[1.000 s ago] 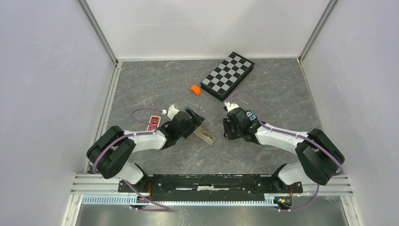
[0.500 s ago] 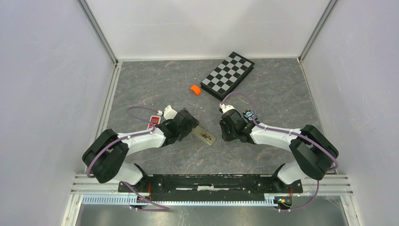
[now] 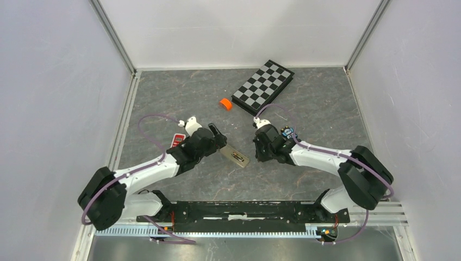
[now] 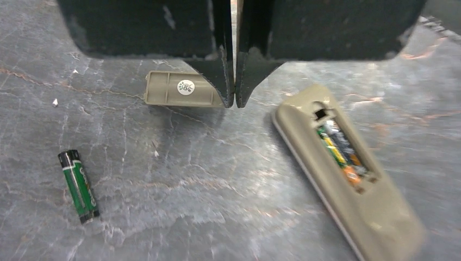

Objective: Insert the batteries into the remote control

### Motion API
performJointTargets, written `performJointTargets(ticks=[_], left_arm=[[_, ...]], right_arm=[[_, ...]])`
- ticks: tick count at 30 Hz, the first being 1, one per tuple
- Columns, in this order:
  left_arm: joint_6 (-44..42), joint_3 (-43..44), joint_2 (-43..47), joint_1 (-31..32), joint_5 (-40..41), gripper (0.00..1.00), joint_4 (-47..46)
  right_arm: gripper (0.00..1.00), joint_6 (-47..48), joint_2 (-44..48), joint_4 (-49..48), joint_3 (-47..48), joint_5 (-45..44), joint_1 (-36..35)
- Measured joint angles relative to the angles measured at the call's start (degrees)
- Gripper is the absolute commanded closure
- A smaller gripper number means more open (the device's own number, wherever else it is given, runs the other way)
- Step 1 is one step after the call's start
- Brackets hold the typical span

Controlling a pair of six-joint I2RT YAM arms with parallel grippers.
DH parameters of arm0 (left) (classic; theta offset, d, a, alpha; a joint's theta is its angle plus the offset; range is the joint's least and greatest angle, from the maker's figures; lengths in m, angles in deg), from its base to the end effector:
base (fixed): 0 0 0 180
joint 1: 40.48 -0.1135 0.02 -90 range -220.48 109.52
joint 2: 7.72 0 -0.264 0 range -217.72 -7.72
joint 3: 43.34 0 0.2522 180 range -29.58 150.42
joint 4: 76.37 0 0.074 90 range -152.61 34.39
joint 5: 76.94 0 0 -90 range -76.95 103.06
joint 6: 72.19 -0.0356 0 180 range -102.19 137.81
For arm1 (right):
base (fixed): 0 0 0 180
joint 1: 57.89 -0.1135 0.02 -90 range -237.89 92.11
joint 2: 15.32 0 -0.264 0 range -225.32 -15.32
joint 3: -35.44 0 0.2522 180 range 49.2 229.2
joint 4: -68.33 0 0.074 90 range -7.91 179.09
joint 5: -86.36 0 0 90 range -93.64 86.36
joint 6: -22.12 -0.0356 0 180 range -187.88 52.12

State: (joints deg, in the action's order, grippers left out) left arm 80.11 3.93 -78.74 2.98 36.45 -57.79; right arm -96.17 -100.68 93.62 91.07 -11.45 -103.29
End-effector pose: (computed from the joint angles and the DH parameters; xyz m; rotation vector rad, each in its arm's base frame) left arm 0.1867 -0.1575 0.1897 -0.5789 2.2153 -0.5184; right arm 0.2003 0.1962 0.1620 -0.3255 2.5325 0.3429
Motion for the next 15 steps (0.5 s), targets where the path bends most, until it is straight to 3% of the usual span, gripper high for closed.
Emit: performJointTargets(ticks=[4, 11, 15], left_arm=[[-6.16, -0.17, 4.50, -1.79, -4.39, 0.00, -3.56], [-12.55, -0.48, 7.85, -9.75, -21.53, 0.00, -13.33], [-14.27, -3.17, 7.28, -9.99, -28.37, 0.00, -24.52]], right_arm=[[1.00, -2.14, 4.79, -2.05, 0.00, 6.78, 3.74], [1.00, -8.61, 10.32, -9.60, 0.00, 20.81, 12.72], [1.00, -16.48, 13.31, -16.06, -1.25, 28.13, 16.11]])
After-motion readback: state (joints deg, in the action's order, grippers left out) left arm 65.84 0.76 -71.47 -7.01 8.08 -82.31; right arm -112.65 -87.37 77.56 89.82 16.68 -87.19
